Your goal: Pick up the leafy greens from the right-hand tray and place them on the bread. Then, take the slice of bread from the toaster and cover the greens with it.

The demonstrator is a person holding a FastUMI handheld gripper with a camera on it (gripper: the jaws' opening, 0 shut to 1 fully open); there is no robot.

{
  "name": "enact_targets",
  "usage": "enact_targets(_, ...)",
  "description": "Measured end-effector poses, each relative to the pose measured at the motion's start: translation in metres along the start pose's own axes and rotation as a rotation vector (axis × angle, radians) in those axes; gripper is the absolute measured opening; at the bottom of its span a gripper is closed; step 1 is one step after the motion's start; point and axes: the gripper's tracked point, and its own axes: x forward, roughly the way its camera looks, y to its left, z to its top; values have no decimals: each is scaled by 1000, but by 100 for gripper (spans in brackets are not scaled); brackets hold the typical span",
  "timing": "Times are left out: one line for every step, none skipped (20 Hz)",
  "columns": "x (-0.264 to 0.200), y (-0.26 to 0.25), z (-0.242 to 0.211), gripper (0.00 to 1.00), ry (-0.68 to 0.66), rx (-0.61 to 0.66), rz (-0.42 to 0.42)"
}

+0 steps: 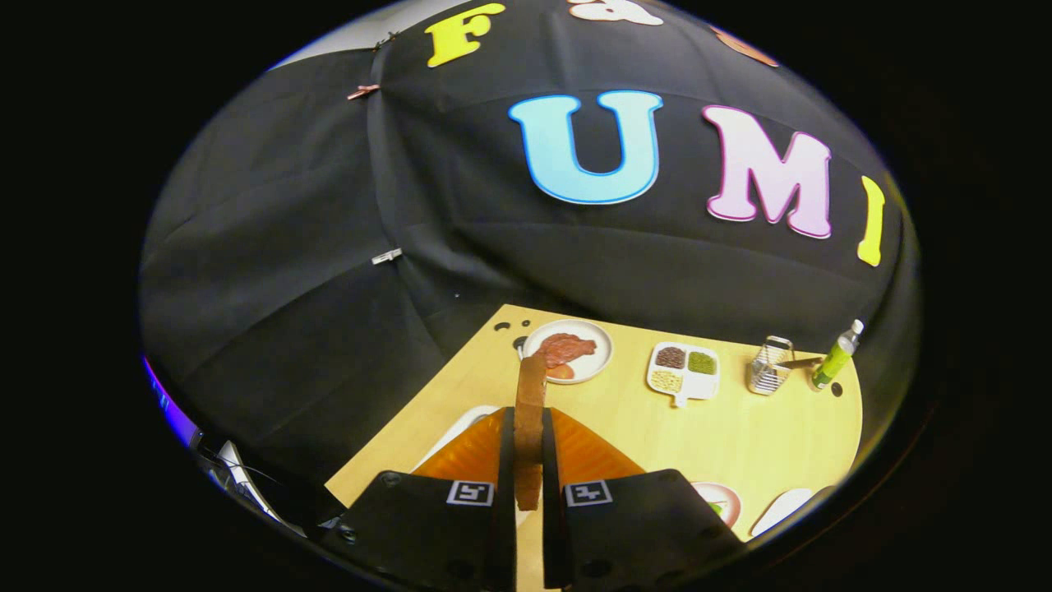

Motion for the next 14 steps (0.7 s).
enact_targets(-4, -15, -5, 17, 7, 7, -17)
enact_targets(-8, -28, -9, 17, 13, 21, -34)
enact_targets(-13, -43, -15, 17, 21, 44, -50)
enact_targets(-16, -58, -21, 17, 29, 70, -66)
enact_targets(-20, -73, -28, 17, 36, 99, -80)
enact_targets(-23, -88, -35, 17, 45, 126, -93)
enact_targets(-26, -102, -44, 17, 55, 155, -103)
enact_targets(-29, -115, -55, 17, 69, 184, -109)
enact_targets(-31, -127, -67, 17, 83, 216, -111)
enact_targets(-32, -135, -80, 17, 99, 253, -104)
enact_targets(-32, -141, -94, 17, 116, 292, -90)
enact_targets(-30, -146, -107, 17, 134, 328, -77)
enact_targets(-28, -151, -120, 17, 153, 359, -63)
enact_targets(-28, -158, -133, 17, 172, 382, -51)
